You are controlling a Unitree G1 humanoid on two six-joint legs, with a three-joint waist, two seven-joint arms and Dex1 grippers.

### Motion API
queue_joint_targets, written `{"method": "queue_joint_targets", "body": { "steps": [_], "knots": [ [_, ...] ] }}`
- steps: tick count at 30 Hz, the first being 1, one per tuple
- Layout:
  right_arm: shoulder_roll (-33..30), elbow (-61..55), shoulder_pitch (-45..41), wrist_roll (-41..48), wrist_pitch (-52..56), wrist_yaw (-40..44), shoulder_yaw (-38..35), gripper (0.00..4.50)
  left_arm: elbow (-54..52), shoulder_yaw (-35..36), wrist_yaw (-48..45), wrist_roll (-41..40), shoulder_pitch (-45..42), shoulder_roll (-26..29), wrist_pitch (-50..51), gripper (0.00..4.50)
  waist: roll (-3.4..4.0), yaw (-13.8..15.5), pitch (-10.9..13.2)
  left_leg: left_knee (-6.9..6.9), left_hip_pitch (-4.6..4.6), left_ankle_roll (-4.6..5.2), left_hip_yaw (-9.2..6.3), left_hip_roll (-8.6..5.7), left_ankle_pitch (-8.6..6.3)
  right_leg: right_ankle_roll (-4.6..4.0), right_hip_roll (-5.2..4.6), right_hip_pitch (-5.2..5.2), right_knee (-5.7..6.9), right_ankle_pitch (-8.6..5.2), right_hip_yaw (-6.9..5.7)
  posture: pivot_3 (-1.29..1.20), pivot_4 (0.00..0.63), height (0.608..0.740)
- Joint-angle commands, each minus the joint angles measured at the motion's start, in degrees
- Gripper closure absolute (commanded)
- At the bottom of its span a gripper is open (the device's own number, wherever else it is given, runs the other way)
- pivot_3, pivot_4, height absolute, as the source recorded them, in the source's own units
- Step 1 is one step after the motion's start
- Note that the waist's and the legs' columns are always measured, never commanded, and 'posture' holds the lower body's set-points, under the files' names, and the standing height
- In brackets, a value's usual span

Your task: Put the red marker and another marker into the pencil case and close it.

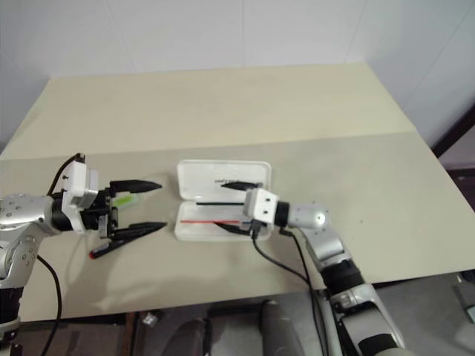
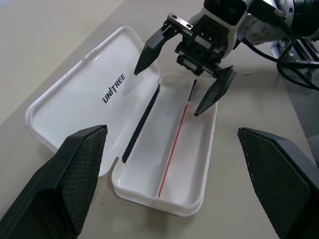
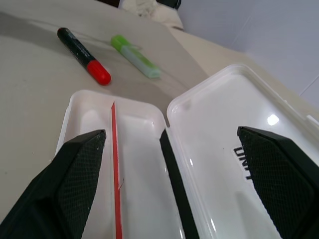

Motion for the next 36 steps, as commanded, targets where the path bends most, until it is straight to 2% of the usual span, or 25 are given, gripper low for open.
{"method": "queue_joint_targets", "body": {
  "steps": [1,6,11,15,19,23,26,36],
  "knots": [
    [0.35,-2.14,-0.17,3.44,-0.59,1.51,-1.09,0.03,-2.01,0.30,0.31,-0.64,-0.40,-0.08,-0.56,0.00,0.00,-0.01,0.00,0.00,0.00,0.00,0.00,0.00,0.00,0.00,0.00,0.00,0.00,0.00,0.00,0.00,0.150,0.740],
    [-0.64,-8.29,-0.59,12.22,9.43,5.53,-2.26,0.03,-1.69,1.01,-0.39,-0.94,-0.24,0.65,-0.59,0.00,0.00,0.00,0.00,0.00,0.00,0.00,-0.02,0.01,0.00,0.00,0.00,0.00,0.02,0.00,0.00,0.00,0.150,0.740],
    [-5.90,-15.30,-3.13,21.38,23.64,10.56,-5.32,0.03,-0.41,2.26,-2.70,-0.25,0.70,3.10,-1.39,0.00,0.01,0.14,0.01,0.04,-0.01,0.00,-0.06,0.00,0.00,0.00,-0.02,0.02,0.02,0.00,-0.03,0.00,0.150,0.740],
    [-9.71,-17.50,-4.95,24.80,29.14,13.63,-7.51,0.03,0.27,3.51,-3.75,0.25,2.09,5.24,-1.66,0.00,0.01,0.09,0.01,0.02,0.00,0.00,-0.06,0.00,0.00,-0.05,-0.01,0.02,0.01,-0.03,-0.04,0.00,0.150,0.740],
    [-14.55,-17.92,-6.60,26.45,32.49,18.24,-9.58,0.03,0.47,4.29,-5.04,3.24,6.14,8.87,-3.24,0.00,0.02,-0.01,0.02,-0.05,-0.01,0.02,-0.04,0.04,-0.01,-0.09,0.02,-0.03,-0.04,-0.07,-0.05,0.00,0.150,0.740],
    [-21.05,-15.96,-9.05,27.80,35.84,24.16,-11.46,0.03,-0.21,5.14,-2.54,6.32,10.53,11.08,-2.22,0.00,0.06,0.13,0.05,-0.09,-0.04,0.06,0.02,0.02,-0.04,-0.18,-0.03,-0.03,-0.17,-0.16,-0.03,0.00,0.150,0.740],
    [-23.01,-15.93,-9.73,27.98,37.25,26.21,-11.71,0.03,0.21,5.64,-1.85,7.92,12.26,12.43,-1.58,0.00,0.01,0.12,0.05,-0.08,-0.04,0.07,0.02,0.04,-0.04,-0.20,-0.02,0.00,-0.22,-0.17,-0.04,0.00,0.150,0.740],
    [-21.08,-17.39,-9.61,26.23,36.36,23.49,-12.33,0.03,4.70,0.93,0.68,17.43,14.79,14.99,-4.39,0.00,0.03,0.06,0.06,-0.13,-0.03,0.09,0.12,0.04,-0.06,-0.22,-0.03,-0.05,-0.24,-0.18,0.02,0.00,0.150,0.740]
  ]
}}
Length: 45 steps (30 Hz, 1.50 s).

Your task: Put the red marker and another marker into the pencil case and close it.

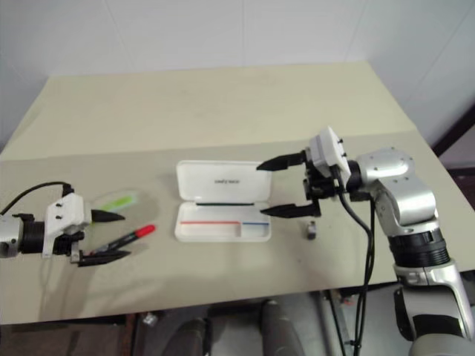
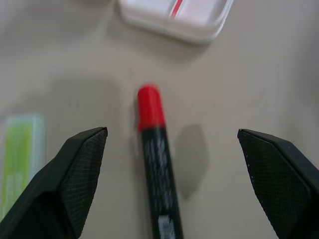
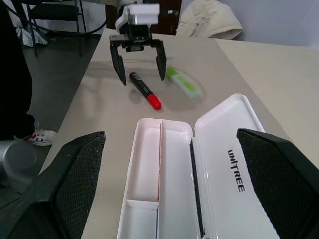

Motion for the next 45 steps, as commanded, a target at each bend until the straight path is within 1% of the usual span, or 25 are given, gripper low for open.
{"method": "queue_joint_targets", "body": {
  "steps": [1,7,8,10,14,15,16,20,21,27,32,34,35,36,39,42,45],
  "knots": [
    [0.61,-2.75,-0.31,0.28,-0.41,-1.46,-1.61,0.03,1.88,-1.41,0.73,2.86,-0.02,0.75,-1.94,0.00,0.00,0.09,0.00,-0.01,0.00,0.00,0.00,0.00,0.00,0.00,0.00,-0.01,0.00,0.00,0.00,0.00,0.150,0.740],
    [0.28,-4.25,0.70,0.58,0.04,-2.87,-2.27,0.03,6.01,-4.84,0.34,6.23,-1.10,0.55,-5.77,0.00,0.00,0.15,0.00,-0.01,-0.03,-0.01,0.00,0.00,-0.01,0.01,-0.03,0.00,-0.03,0.01,-0.01,0.00,0.150,0.740],
    [0.18,-4.58,0.90,0.62,0.11,-3.11,-2.43,0.00,6.96,-5.51,0.35,6.69,-1.62,0.37,-6.42,0.19,0.00,0.16,0.00,-0.01,-0.02,-0.01,0.00,0.00,-0.01,0.01,-0.04,0.00,-0.03,0.01,-0.01,0.00,0.150,0.740],
    [0.11,-5.09,1.20,0.57,0.13,-3.68,-2.64,0.00,8.96,-6.40,0.22,7.06,-2.80,-0.02,-7.73,0.63,0.01,0.16,0.00,-0.01,0.02,-0.01,0.00,0.00,-0.01,0.01,-0.05,0.02,0.00,0.01,-0.01,0.00,0.150,0.740],
    [0.00,-5.80,1.64,0.76,0.28,-4.54,-2.94,0.00,12.62,-7.81,0.30,8.14,-4.30,0.11,-10.68,1.89,0.06,0.35,-0.01,0.06,0.05,0.05,-0.01,-0.01,0.04,-0.10,-0.04,0.05,0.08,-0.01,-0.01,0.00,0.150,0.740],
    [-0.10,-5.90,1.76,0.84,0.31,-4.61,-3.06,0.00,12.99,-8.03,0.42,8.11,-4.47,0.08,-10.92,2.17,0.06,0.35,-0.01,0.07,0.08,0.10,-0.01,-0.01,0.06,-0.63,-0.04,0.08,0.08,-0.28,-0.01,0.00,0.150,0.740],
    [-0.22,-5.97,1.89,0.87,0.34,-4.70,-3.18,0.00,13.14,-8.23,0.45,7.98,-4.54,0.05,-11.03,2.54,0.06,0.33,-0.01,0.11,0.11,0.15,-0.01,-0.01,0.09,-0.77,-0.04,0.12,0.08,-0.36,0.00,0.00,0.150,0.740],
    [-0.36,-6.01,2.23,0.76,0.32,-4.86,-3.38,0.00,12.82,-8.49,0.61,7.27,-4.63,-0.34,-11.03,3.76,0.06,0.26,0.00,0.13,0.14,0.46,0.03,0.00,0.29,-0.88,-0.04,0.17,0.09,-0.21,0.00,0.00,0.150,0.740],
    [-0.31,-5.91,2.32,0.68,0.29,-4.97,-3.41,0.00,12.64,-8.21,0.93,7.04,-4.83,-0.60,-11.13,3.89,0.06,0.21,-0.01,0.13,0.14,0.53,0.03,0.00,0.33,-0.91,-0.03,0.17,0.09,-0.17,0.00,0.00,0.150,0.740],
    [0.21,-3.42,2.70,-1.06,-1.55,-5.01,-3.14,0.00,10.90,-5.54,0.75,4.59,-7.35,-0.25,-10.66,3.89,0.00,0.16,0.01,0.13,0.09,0.69,0.02,0.01,0.43,-0.94,-0.01,0.15,0.08,-0.07,-0.01,0.00,0.150,0.740],
    [0.86,0.22,2.51,-2.88,-3.84,-4.99,-3.15,0.00,8.78,-3.19,-1.21,2.32,-9.47,0.63,-11.91,3.89,-0.01,0.11,0.02,0.06,-0.01,0.52,0.13,0.04,0.32,-0.83,-0.04,0.06,0.04,-0.12,-0.01,0.00,0.150,0.740],
    [0.88,1.34,2.51,-3.35,-4.50,-4.88,-3.29,0.00,7.62,-2.31,-2.31,1.30,-9.97,0.74,-12.50,3.89,-0.01,0.12,0.02,0.04,-0.01,0.39,0.15,0.06,0.24,-0.61,-0.03,0.01,0.08,-0.04,-0.02,0.00,0.150,0.740],
    [0.86,2.11,2.41,-3.62,-4.80,-4.97,-3.49,0.00,6.26,-1.98,-3.77,-0.35,-10.57,0.73,-12.46,3.89,-0.01,0.12,0.02,0.00,-0.01,0.34,0.15,0.07,0.19,-0.04,-0.03,-0.01,0.10,0.23,-0.02,0.00,0.150,0.740],
    [0.71,2.91,2.38,-4.05,-5.35,-4.84,-3.60,0.00,4.88,-2.03,-4.94,-1.75,-11.30,0.71,-11.86,3.89,-0.01,0.13,0.02,-0.03,-0.01,0.32,0.16,0.08,0.15,0.05,-0.03,-0.03,0.09,0.24,-0.03,0.00,0.150,0.740],
    [0.14,4.26,2.64,-4.81,-6.10,-4.71,-3.98,0.00,1.49,-3.56,-4.84,-3.86,-14.42,-0.76,-8.46,3.89,-0.01,0.20,0.02,-0.04,-0.09,0.20,0.16,0.09,0.06,0.13,-0.03,-0.09,0.08,0.14,-0.05,0.00,0.150,0.740],
    [-0.46,3.85,3.42,-4.92,-5.74,-5.05,-4.61,0.00,-0.09,-5.87,-4.75,-4.09,-16.88,-2.47,-6.95,3.89,0.01,0.31,0.03,-0.03,-0.13,0.19,0.16,0.06,0.04,0.19,-0.05,-0.08,0.05,0.12,-0.06,0.00,0.150,0.740],
    [-1.59,2.94,4.91,-5.20,-5.63,-5.63,-5.51,0.00,0.20,-10.64,-4.71,-2.82,-22.43,-5.22,-5.13,3.89,0.00,0.41,0.03,0.02,-0.13,0.19,0.15,0.05,0.03,0.21,-0.04,-0.05,0.06,0.12,-0.05,0.00,0.150,0.740]
  ]
}}
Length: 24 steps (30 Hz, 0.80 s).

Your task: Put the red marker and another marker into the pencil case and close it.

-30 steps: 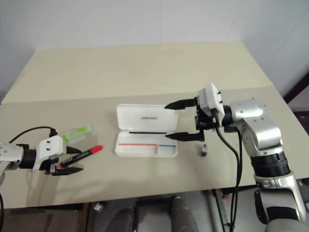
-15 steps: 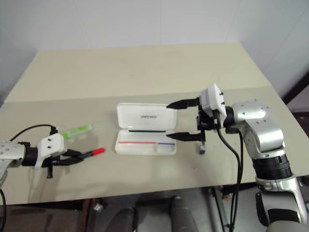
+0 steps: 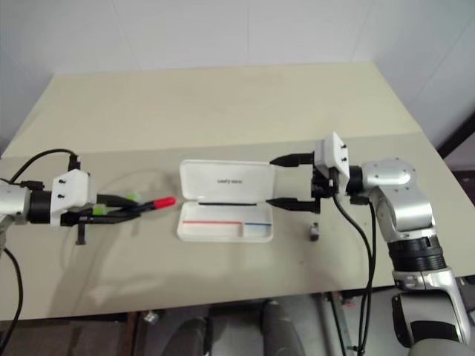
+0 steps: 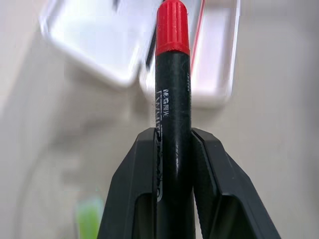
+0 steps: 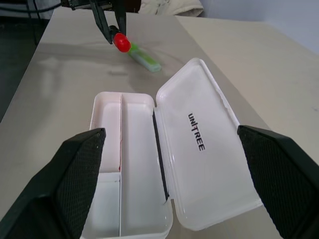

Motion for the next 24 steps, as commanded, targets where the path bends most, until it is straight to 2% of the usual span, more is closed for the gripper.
{"method": "queue_joint_targets", "body": {
  "steps": [1,12,15,24],
  "knots": [
    [-2.00,-2.20,1.56,-0.09,-0.47,-1.05,-2.99,0.00,-0.41,-4.33,0.26,0.50,-6.09,-2.78,2.00,3.89,-0.01,0.21,0.01,0.05,-0.01,0.00,-0.01,0.00,0.00,0.01,0.01,0.00,0.01,0.01,-0.01,0.00,0.150,0.740],
    [-5.04,-13.19,12.27,1.94,4.22,-7.27,-8.60,0.00,7.59,-18.03,1.35,8.23,-21.23,-14.80,5.08,3.89,-0.03,0.07,0.02,0.19,0.05,0.00,-0.02,-0.05,0.00,0.12,0.06,0.11,0.11,0.04,0.07,0.00,0.150,0.740],
    [-5.42,-16.27,15.03,2.52,5.53,-9.21,-10.15,0.00,8.43,-20.06,0.99,9.40,-22.63,-16.59,6.79,3.89,-0.03,-0.05,0.01,0.22,0.04,0.00,-0.03,-0.06,0.00,0.13,0.07,0.11,0.13,0.04,0.08,0.00,0.150,0.740],
    [-5.68,-23.95,21.15,4.76,9.04,-14.44,-13.60,0.00,17.61,-23.92,1.51,15.76,-25.60,-20.72,0.90,3.89,-0.06,0.28,0.03,0.29,0.09,0.01,-0.02,-0.08,0.01,0.14,0.07,0.16,0.16,0.04,0.13,0.00,0.150,0.740]
  ]
}}
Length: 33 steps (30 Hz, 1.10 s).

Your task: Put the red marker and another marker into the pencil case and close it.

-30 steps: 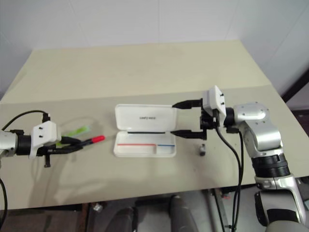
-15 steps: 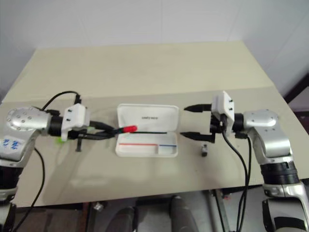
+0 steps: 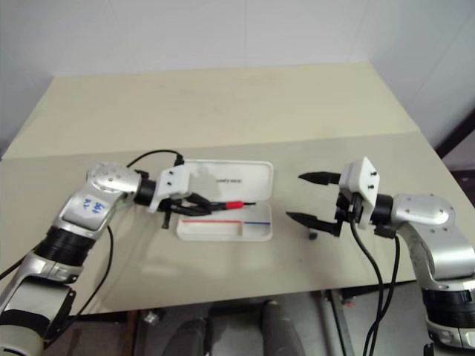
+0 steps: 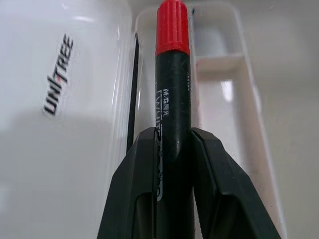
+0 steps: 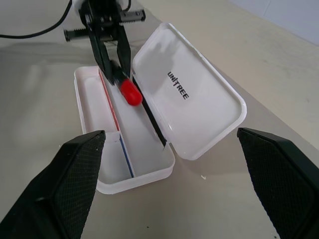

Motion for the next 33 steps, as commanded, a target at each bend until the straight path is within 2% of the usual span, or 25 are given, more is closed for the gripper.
{"method": "queue_joint_targets", "body": {
  "steps": [1,5,9,13,19,22,24,29,31,33],
  "knots": [
    [-0.91,-4.18,1.21,1.94,1.22,-1.95,-2.75,0.00,2.29,-0.54,-0.28,2.17,-2.72,-0.89,-3.53,3.89,0.00,0.10,0.00,0.00,0.00,0.00,0.00,-0.01,0.00,0.01,-0.01,0.00,0.00,0.00,0.01,0.00,0.150,0.740],
    [-0.96,-5.73,2.42,2.65,1.91,-3.23,-3.32,0.00,4.81,-0.36,0.28,2.65,-3.94,-2.98,-3.95,3.89,0.00,0.21,0.00,-0.01,0.00,0.00,0.00,-0.01,0.00,0.01,0.00,0.01,-0.02,0.01,0.02,0.00,0.150,0.740],
    [-0.98,-6.20,2.61,2.89,2.21,-3.85,-3.24,0.00,5.52,0.22,1.55,3.07,-4.53,-4.63,-4.81,2.56,0.00,0.47,0.00,-0.02,-0.01,0.00,0.00,-0.01,0.00,0.02,0.00,0.00,-0.03,0.00,0.02,0.00,0.150,0.740],
    [-0.71,-5.47,1.79,2.79,1.96,-3.86,-2.75,0.00,2.59,1.16,-1.38,-0.12,-4.12,-5.41,-5.27,1.29,-0.01,1.03,0.00,-0.01,0.01,0.00,0.00,-0.01,0.00,0.02,0.00,0.00,-0.01,0.00,0.02,0.00,0.150,0.740],
    [0.95,-2.52,-1.69,2.31,0.65,-3.03,-0.10,0.00,-6.94,4.30,-5.51,-5.67,-0.37,-2.45,-1.51,1.29,0.00,0.86,0.00,-0.03,0.02,0.00,0.02,0.00,0.00,0.02,0.00,0.00,-0.03,0.00,0.03,0.00,0.150,0.740],
    [1.97,-0.95,-3.80,2.14,0.05,-2.40,1.52,0.00,-10.48,6.54,-7.46,-7.97,2.29,0.95,-1.52,0.74,0.00,0.73,0.00,-0.08,0.09,0.00,0.02,0.05,0.00,-0.01,0.06,0.00,0.03,-0.01,0.04,0.00,0.150,0.740],
    [2.75,0.28,-5.46,1.95,-0.51,-1.79,2.59,0.00,-11.77,9.22,-7.48,-9.03,4.34,3.68,-1.46,0.06,0.00,0.84,0.00,-0.07,0.09,0.01,0.01,0.05,0.00,-0.03,0.06,0.00,0.04,-0.02,0.03,0.00,0.150,0.740],
    [4.61,3.37,-9.92,1.64,-2.18,-0.23,4.85,0.00,-15.05,20.76,-7.93,-17.10,10.77,9.86,1.00,0.06,-0.02,0.71,0.01,-0.03,0.05,0.01,0.04,0.06,0.00,-0.03,0.04,0.00,0.01,-0.02,0.04,0.00,0.150,0.740],
    [5.01,4.00,-10.73,1.59,-2.59,0.22,5.13,0.00,-15.96,23.32,-6.76,-18.58,12.07,10.53,1.18,0.06,-0.01,0.89,0.01,-0.06,0.06,0.01,0.01,0.07,0.00,-0.04,0.04,-0.01,0.00,-0.03,0.00,0.00,0.150,0.740],
    [5.71,4.68,-12.26,1.58,-2.95,0.82,5.84,0.00,-16.16,26.72,-7.29,-19.77,14.91,13.73,3.26,0.06,-0.01,1.04,0.00,-0.06,0.05,0.00,-0.02,0.08,0.00,-0.05,0.03,0.00,0.00,-0.03,-0.05,0.00,0.150,0.740]
  ]
}}
